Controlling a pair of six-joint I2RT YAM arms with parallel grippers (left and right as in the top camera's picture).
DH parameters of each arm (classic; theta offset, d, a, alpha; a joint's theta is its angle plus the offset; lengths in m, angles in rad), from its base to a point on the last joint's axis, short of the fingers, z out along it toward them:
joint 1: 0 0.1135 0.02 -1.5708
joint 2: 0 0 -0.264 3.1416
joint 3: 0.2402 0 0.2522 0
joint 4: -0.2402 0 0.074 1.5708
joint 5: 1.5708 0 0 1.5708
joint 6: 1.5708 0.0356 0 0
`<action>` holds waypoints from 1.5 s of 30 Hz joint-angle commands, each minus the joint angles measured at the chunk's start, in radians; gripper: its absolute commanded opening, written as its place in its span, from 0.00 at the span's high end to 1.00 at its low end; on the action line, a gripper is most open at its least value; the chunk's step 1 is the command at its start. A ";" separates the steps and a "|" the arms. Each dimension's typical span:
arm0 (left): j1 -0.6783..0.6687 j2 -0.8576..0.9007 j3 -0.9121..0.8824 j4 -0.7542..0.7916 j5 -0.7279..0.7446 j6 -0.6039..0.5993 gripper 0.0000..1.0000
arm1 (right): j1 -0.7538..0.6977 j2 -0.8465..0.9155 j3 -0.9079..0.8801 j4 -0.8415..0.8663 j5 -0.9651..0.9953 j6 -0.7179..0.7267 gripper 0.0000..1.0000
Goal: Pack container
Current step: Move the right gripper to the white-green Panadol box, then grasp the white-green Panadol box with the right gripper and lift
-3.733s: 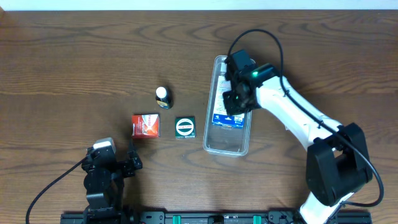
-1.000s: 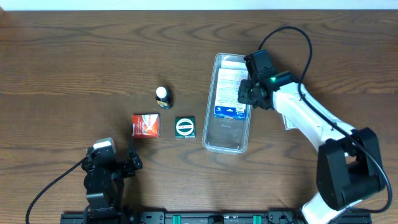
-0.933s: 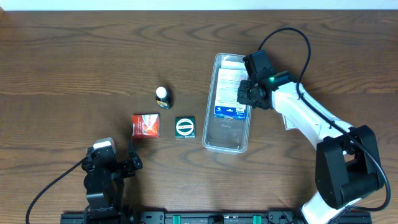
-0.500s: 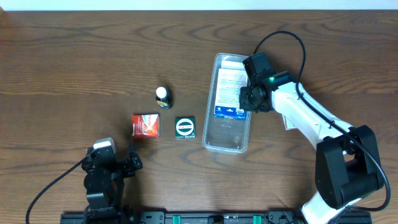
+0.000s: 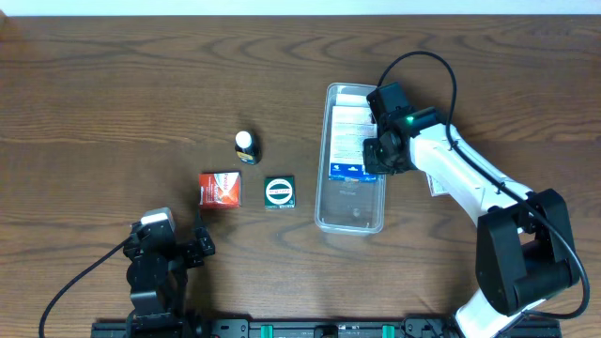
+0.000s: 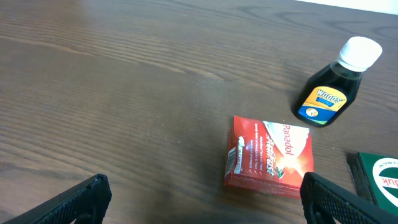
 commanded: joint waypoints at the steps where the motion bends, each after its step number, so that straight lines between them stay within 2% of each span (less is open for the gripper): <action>1: 0.000 0.003 -0.016 -0.001 0.003 0.017 0.02 | 0.025 -0.002 0.001 -0.008 0.020 -0.028 0.89; 11: 0.000 0.003 -0.016 -0.001 0.003 0.017 0.02 | 0.032 -0.002 0.001 -0.012 0.045 -0.041 0.87; 17: 0.000 0.003 -0.016 -0.001 0.003 0.017 0.02 | 0.032 -0.012 0.001 0.031 0.045 0.011 0.67; 19: 0.000 0.003 -0.016 -0.001 0.003 0.017 0.02 | 0.031 -0.040 0.001 0.051 0.042 0.011 0.64; 22: 0.000 0.003 -0.016 -0.001 0.003 0.017 0.02 | 0.027 -0.116 0.001 0.064 0.041 0.036 0.59; 26: 0.000 0.003 -0.016 -0.001 0.003 0.017 0.02 | -0.004 -0.261 0.001 0.058 0.042 0.072 0.47; 32: 0.000 0.003 -0.016 -0.001 0.003 0.017 0.02 | -0.154 -0.426 0.001 -0.026 0.045 0.087 0.30; 36: 0.000 0.003 -0.016 -0.001 0.003 0.017 0.02 | -0.288 -0.423 -0.005 -0.102 0.045 0.023 0.09; 38: 0.000 0.003 -0.016 -0.001 0.003 0.017 0.02 | -0.344 -0.404 -0.022 -0.111 0.034 -0.022 0.04; 45: 0.000 0.003 -0.016 -0.001 0.003 0.017 0.02 | -0.403 -0.279 -0.078 -0.012 -0.046 -0.298 0.01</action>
